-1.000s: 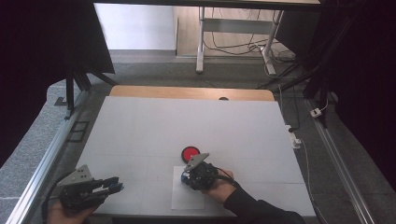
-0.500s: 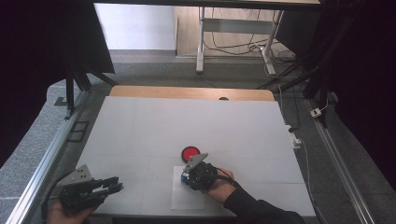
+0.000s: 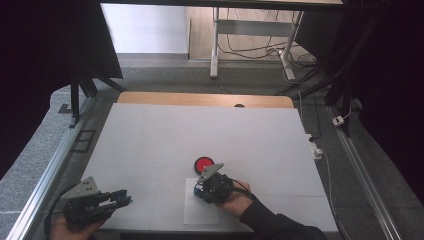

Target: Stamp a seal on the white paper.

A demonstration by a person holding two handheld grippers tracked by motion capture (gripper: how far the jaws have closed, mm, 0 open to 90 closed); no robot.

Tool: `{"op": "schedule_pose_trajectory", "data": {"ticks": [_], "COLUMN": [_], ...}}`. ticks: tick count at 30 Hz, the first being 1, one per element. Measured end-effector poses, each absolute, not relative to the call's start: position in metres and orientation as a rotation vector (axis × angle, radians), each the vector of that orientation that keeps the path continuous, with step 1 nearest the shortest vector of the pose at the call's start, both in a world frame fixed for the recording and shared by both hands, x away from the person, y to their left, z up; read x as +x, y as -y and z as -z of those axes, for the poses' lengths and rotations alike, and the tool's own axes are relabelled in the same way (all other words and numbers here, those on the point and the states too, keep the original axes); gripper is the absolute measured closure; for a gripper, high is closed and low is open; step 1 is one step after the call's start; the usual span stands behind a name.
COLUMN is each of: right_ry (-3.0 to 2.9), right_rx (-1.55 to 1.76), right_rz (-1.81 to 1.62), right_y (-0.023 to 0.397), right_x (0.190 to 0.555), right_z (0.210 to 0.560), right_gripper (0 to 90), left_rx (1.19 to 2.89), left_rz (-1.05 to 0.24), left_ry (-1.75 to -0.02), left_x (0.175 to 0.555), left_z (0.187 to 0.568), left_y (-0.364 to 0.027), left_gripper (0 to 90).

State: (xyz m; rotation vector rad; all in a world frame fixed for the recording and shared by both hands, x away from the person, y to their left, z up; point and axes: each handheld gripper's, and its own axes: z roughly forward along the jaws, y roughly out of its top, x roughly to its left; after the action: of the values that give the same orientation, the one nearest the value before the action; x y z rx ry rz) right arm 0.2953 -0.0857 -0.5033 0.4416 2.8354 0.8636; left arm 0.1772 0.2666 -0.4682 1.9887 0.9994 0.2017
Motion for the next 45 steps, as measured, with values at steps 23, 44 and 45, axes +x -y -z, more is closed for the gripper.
{"op": "schedule_pose_trajectory", "data": {"ticks": [23, 44, 45], "right_ry": [-2.845, -2.811, -2.807], "right_rx": [0.458, 0.485, 0.483], "right_rz": [-0.893, -0.978, -0.987], "right_y": [0.087, 0.097, 0.097], "right_x": [0.296, 0.298, 0.298], "right_z": [0.503, 0.488, 0.487], "right_gripper": [70.1, 70.1, 70.1], "left_rx": [1.987, 1.984, 1.984], "left_rz": [-0.203, -0.202, -0.202], "left_ry": [-1.002, -0.999, -0.998], "left_x": [0.177, 0.177, 0.177], "left_z": [0.468, 0.468, 0.468], "left_y": [-0.267, -0.267, -0.267], "left_gripper": [68.5, 68.5, 68.5]}}
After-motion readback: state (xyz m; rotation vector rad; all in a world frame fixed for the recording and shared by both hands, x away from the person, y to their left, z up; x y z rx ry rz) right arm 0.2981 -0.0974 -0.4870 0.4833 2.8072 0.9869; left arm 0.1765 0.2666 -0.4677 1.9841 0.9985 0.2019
